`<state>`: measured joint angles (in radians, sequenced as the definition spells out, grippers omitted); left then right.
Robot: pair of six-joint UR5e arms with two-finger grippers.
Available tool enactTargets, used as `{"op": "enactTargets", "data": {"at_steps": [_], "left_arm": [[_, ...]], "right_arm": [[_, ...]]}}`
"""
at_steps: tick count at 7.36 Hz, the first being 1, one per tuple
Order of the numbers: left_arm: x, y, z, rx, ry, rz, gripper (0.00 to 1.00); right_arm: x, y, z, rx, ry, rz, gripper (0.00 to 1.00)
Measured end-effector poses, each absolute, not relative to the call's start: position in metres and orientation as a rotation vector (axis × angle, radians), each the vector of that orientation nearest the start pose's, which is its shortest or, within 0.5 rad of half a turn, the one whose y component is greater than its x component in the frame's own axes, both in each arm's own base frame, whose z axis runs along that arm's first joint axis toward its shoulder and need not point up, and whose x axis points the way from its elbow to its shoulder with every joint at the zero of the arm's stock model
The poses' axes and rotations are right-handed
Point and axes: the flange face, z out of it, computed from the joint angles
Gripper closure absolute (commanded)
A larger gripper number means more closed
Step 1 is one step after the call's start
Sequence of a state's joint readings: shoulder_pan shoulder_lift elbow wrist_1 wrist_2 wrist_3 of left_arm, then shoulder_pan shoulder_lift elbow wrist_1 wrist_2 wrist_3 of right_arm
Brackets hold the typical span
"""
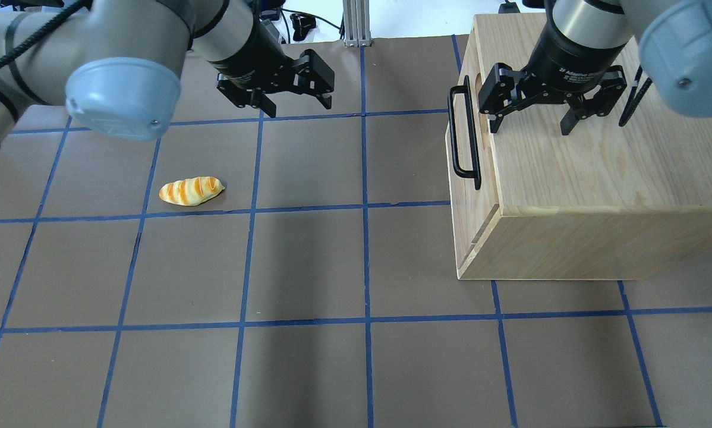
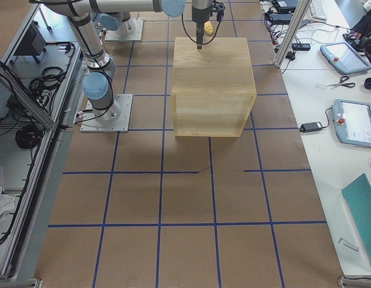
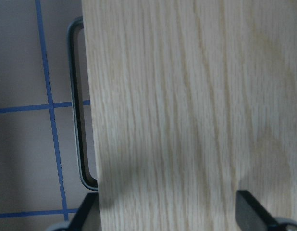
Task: Open upper drawer
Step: 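Move the left gripper across toward the black drawer handle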
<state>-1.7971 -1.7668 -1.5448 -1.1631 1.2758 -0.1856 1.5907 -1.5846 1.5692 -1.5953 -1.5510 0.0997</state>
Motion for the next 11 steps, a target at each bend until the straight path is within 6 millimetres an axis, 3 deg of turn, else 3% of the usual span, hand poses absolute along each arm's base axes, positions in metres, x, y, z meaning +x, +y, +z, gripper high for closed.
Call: {"op": "enactTargets", "data": {"at_steps": [2,7,11], "left_arm": [[-0.327,-0.534,0.426,0.032,3.486,-0.266,0.00],[-0.394,-0.540,0.407,-0.205,3.513,-0.172,0.00],[-0.424,-0.538,0.398,-0.275,3.517,-0.130,0.00]], "right_arm": [[0.145,-0.487,0.498,0.124,3.116,-0.060,0.00],[0.145,-0.487,0.498,0.124,3.116,-0.060,0.00],[0.145,-0.487,0.498,0.124,3.116,-0.060,0.00]]}}
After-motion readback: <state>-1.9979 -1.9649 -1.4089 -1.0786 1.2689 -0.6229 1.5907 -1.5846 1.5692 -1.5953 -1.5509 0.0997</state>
